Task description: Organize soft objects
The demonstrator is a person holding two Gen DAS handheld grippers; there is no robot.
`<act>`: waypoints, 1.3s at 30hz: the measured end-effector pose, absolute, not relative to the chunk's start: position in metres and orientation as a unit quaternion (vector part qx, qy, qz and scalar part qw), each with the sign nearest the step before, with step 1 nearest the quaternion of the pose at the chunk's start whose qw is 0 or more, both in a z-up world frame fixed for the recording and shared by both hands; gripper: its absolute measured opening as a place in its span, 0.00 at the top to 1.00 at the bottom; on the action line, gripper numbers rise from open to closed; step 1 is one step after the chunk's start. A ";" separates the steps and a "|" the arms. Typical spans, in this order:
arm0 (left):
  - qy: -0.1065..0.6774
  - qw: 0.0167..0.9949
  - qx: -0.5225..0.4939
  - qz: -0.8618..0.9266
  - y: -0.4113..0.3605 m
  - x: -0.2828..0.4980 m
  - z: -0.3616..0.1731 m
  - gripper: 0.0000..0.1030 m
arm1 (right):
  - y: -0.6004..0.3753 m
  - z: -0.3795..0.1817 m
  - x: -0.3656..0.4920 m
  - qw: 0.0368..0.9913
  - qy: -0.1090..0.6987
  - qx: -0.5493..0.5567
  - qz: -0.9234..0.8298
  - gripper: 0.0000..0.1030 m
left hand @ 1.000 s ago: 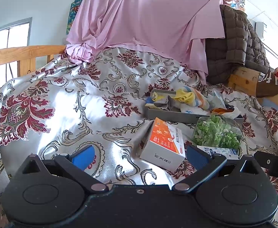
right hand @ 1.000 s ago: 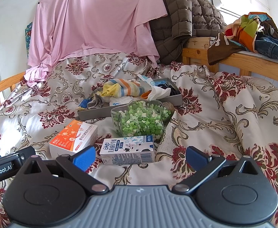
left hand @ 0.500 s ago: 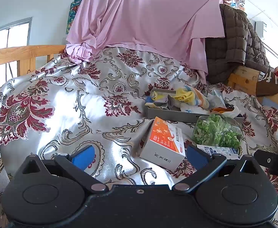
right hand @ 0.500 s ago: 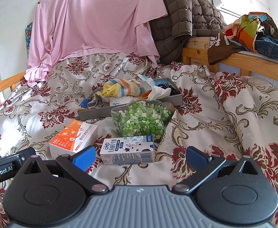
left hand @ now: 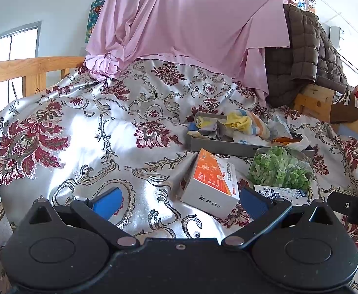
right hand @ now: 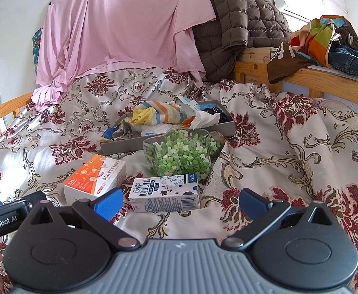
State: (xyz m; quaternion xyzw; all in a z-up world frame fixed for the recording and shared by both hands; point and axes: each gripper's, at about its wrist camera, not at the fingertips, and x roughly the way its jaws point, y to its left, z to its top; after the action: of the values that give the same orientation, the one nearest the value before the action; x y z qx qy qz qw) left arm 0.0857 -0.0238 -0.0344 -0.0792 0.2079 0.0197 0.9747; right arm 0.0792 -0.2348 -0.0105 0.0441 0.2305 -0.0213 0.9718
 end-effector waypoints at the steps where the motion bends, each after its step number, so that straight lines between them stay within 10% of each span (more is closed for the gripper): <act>1: 0.207 0.975 -0.079 0.019 -0.024 0.086 -0.034 0.01 | -0.235 -0.011 0.079 0.972 0.230 0.044 -0.022 0.00; 39: 0.218 0.973 -0.069 -0.009 -0.025 0.087 -0.037 0.01 | -0.233 -0.014 0.082 0.970 0.240 0.042 -0.023 0.00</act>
State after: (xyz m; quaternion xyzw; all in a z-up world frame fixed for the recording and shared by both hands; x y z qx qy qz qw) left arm 0.0868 -0.0248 -0.0368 -0.0690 0.2180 -0.0089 0.9735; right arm 0.0823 -0.2327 -0.0135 0.0418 0.2402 -0.0229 0.9696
